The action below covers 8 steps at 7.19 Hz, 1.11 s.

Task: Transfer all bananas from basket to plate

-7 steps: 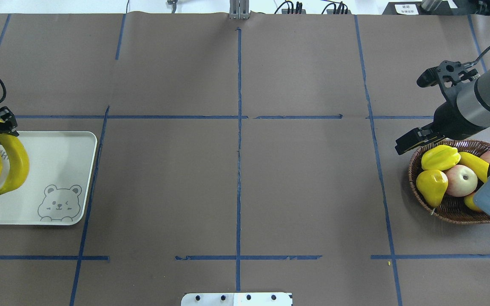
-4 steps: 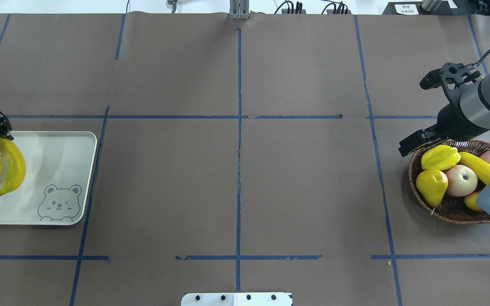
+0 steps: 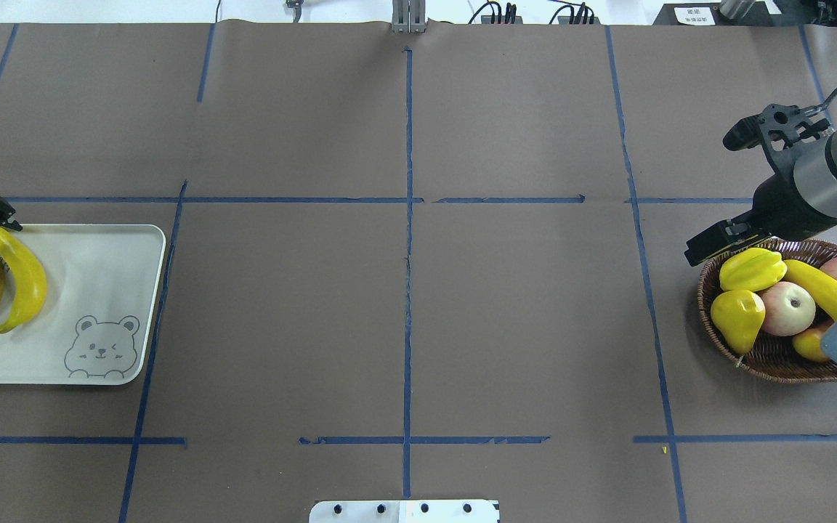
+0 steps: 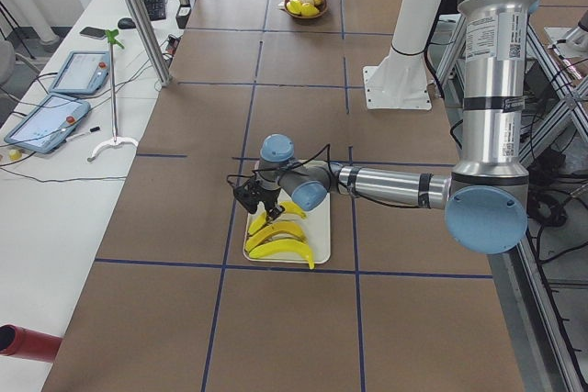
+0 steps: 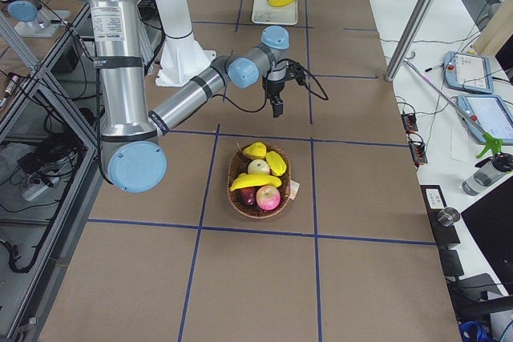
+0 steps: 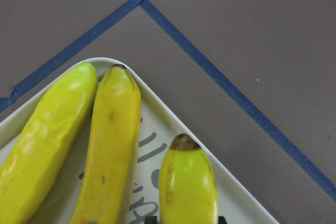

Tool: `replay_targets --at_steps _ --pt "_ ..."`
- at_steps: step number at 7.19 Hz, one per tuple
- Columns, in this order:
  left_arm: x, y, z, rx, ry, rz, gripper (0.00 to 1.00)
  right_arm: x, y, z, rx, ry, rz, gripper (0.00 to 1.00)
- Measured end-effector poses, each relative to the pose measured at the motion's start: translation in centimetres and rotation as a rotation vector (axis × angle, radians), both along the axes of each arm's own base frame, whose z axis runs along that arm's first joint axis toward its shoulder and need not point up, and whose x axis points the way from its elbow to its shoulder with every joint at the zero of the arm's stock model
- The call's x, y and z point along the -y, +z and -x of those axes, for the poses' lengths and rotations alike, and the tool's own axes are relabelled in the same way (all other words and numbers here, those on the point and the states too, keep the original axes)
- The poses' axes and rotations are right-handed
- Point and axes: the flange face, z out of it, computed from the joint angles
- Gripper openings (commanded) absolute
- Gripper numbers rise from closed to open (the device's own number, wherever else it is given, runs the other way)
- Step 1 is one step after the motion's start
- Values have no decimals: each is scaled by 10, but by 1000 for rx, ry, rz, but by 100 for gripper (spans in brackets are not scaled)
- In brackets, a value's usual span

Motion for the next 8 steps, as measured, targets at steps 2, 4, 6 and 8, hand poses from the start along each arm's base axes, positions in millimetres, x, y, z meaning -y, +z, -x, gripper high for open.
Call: replay_targets --at_steps 2,4,6,8 --pt "2 -54 30 -113 21 -67 100 -5 10 -16 -12 4 -2 100" --pt "-12 -127 26 -162 113 -263 100 -22 36 -49 -43 -32 -33 100" --pt "-25 -187 -15 -225 213 -404 100 -46 74 -85 -69 -52 -46 100" --pt "-31 -210 -44 -257 266 -450 100 -69 121 -105 -61 -48 -88 100"
